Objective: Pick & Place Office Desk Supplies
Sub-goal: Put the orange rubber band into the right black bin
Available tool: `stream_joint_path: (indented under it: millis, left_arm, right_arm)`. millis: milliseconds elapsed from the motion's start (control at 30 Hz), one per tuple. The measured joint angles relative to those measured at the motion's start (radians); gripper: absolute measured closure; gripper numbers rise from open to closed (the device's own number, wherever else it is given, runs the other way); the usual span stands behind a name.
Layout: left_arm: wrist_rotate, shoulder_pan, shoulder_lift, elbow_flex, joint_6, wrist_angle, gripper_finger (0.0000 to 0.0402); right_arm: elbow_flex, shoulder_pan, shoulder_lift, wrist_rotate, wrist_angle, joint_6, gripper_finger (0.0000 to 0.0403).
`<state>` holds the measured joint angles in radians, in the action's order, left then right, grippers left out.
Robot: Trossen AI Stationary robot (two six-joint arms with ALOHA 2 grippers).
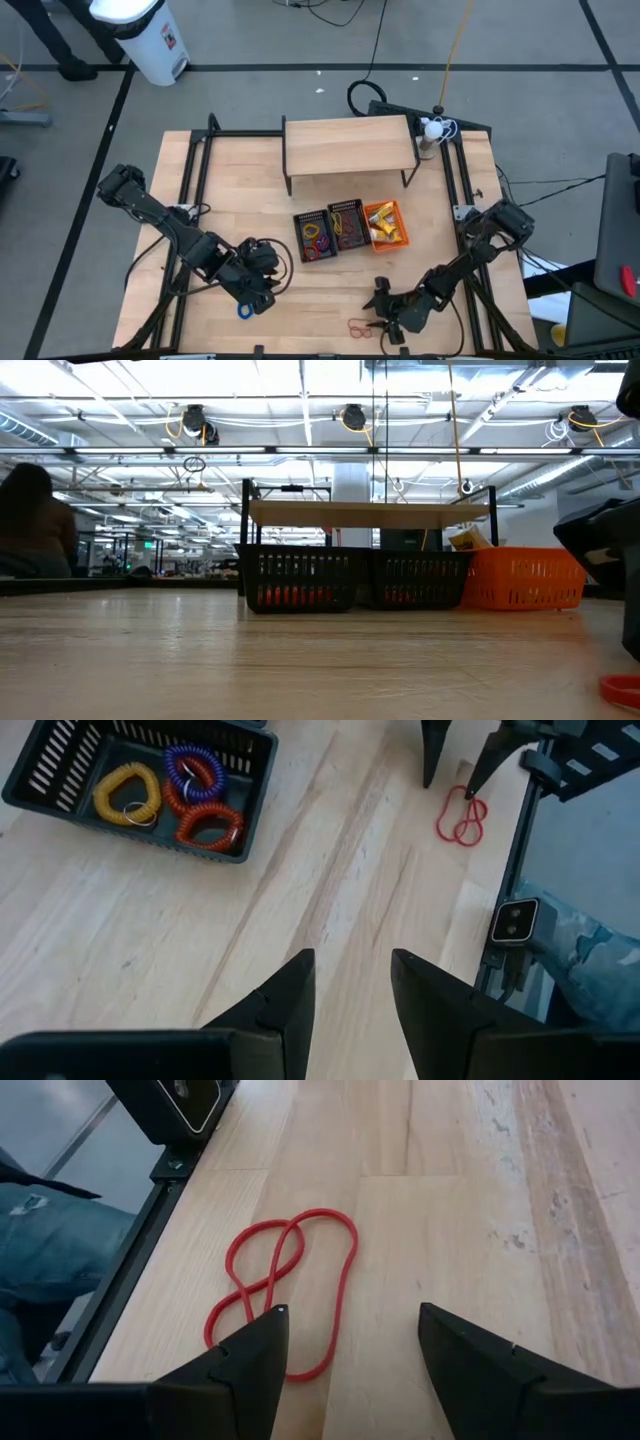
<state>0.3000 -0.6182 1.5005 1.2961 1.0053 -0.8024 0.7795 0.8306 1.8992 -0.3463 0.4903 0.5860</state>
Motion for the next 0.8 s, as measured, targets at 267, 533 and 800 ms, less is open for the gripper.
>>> stream_joint_path:
  millis: [267, 533, 800]
  left_arm:
    - [0.000, 0.000, 0.000, 0.000, 0.021, 0.042, 0.0268]
    - [0.000, -0.004, 0.000, 0.000, 0.019, 0.107, 0.0268]
    - [-0.001, -0.007, 0.000, 0.000, 0.015, 0.116, 0.0268]
  right_arm:
    - [0.000, 0.007, 0.007, -0.022, -0.053, 0.000, 0.0190]
    - [0.000, -0.005, 0.008, -0.062, -0.143, -0.003, 0.0190]
    - [0.001, -0.008, 0.010, -0.141, -0.318, 0.098, 0.0193]
